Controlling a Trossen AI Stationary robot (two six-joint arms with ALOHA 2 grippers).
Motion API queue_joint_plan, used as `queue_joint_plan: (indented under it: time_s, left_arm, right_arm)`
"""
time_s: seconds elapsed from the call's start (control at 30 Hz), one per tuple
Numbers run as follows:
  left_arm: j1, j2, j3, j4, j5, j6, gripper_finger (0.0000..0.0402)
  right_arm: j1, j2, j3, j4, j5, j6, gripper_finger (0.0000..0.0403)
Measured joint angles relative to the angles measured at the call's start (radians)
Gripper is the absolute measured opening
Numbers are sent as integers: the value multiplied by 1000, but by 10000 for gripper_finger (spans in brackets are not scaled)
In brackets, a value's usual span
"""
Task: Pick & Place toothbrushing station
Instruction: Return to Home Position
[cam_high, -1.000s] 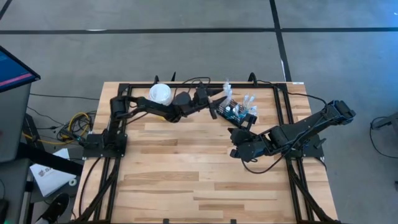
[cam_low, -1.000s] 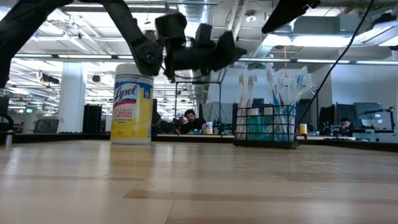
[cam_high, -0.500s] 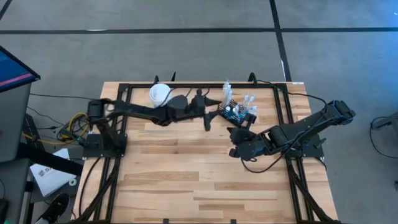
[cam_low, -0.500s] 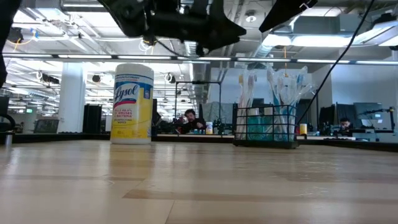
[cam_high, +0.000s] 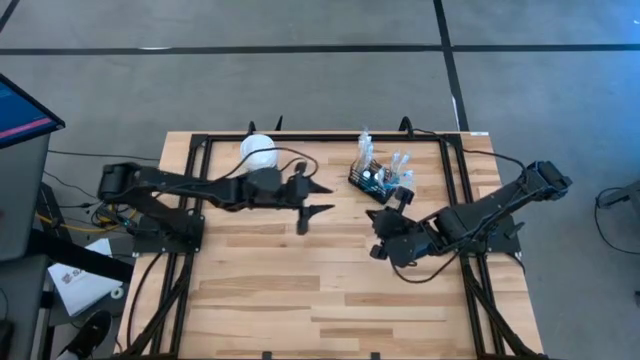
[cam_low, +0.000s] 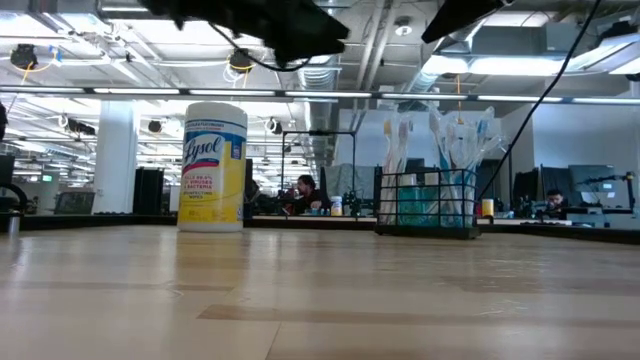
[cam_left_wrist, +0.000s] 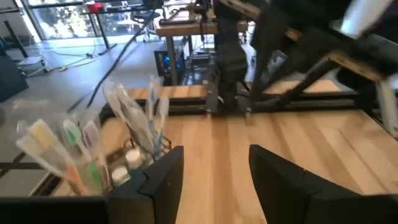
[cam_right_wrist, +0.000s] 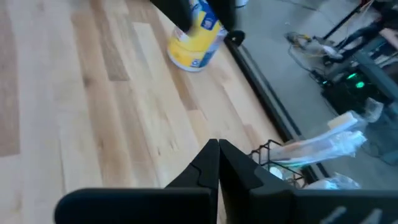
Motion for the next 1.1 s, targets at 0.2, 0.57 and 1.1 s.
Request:
queue_joint_plan:
  time_s: [0.2, 0.57, 1.1]
  left_arm:
    - [-48, -224, -206, 3, -53, -26, 177]
    - [-143, -635, -482, 22, -120, -27, 177]
    - [-125, -932, -735, 8, -192, -82, 177]
  right_arm:
    - [85, 0, 0, -75, 159, 83, 0]
    - [314, -49, 0, -457, 437, 536, 0]
    - [487, -15, -131, -83, 492, 465, 0]
